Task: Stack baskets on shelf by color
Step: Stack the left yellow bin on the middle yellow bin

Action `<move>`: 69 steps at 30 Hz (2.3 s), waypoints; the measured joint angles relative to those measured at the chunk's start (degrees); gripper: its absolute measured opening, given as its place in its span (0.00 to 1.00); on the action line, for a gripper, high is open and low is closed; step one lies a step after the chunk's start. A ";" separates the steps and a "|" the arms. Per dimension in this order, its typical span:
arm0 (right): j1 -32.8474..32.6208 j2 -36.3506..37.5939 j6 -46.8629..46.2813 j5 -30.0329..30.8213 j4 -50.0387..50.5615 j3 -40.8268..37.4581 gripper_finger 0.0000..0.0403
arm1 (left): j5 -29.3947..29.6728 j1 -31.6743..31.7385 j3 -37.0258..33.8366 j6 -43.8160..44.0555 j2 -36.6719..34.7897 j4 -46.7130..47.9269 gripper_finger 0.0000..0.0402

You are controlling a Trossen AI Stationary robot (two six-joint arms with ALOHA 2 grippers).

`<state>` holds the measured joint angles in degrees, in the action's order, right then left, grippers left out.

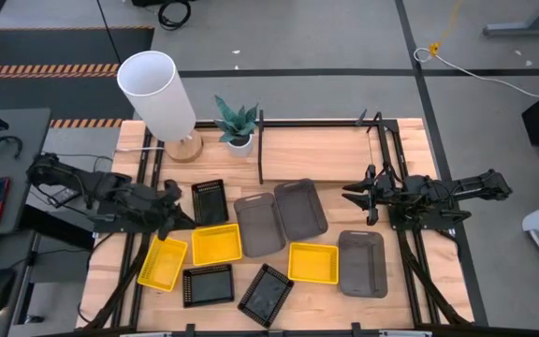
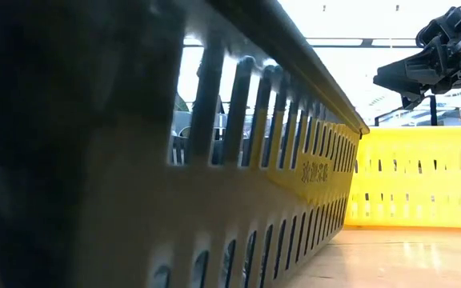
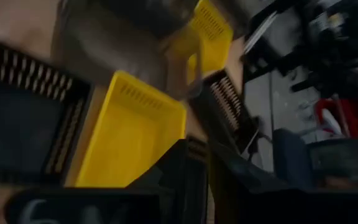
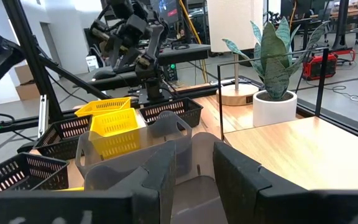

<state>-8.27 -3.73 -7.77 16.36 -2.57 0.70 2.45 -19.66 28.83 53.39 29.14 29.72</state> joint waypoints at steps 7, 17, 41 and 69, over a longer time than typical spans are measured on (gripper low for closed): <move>0.00 0.00 0.00 0.00 0.00 0.01 0.28 | -5.26 -0.01 1.30 6.08 8.62 2.31 0.17; 0.00 -0.01 -0.01 -0.01 0.00 0.00 0.28 | -16.41 -0.02 1.33 11.45 17.81 5.38 0.26; 0.00 -0.01 -0.02 0.00 0.00 0.01 0.28 | -13.16 -0.04 13.37 -2.20 27.73 33.59 0.39; 0.00 -0.02 -0.01 0.00 -0.38 0.01 0.28 | -11.98 -1.44 9.08 -31.61 41.93 30.46 0.54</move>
<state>-8.27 -3.75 -7.78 16.36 -2.95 0.71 -9.54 -21.10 37.90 21.78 71.07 60.18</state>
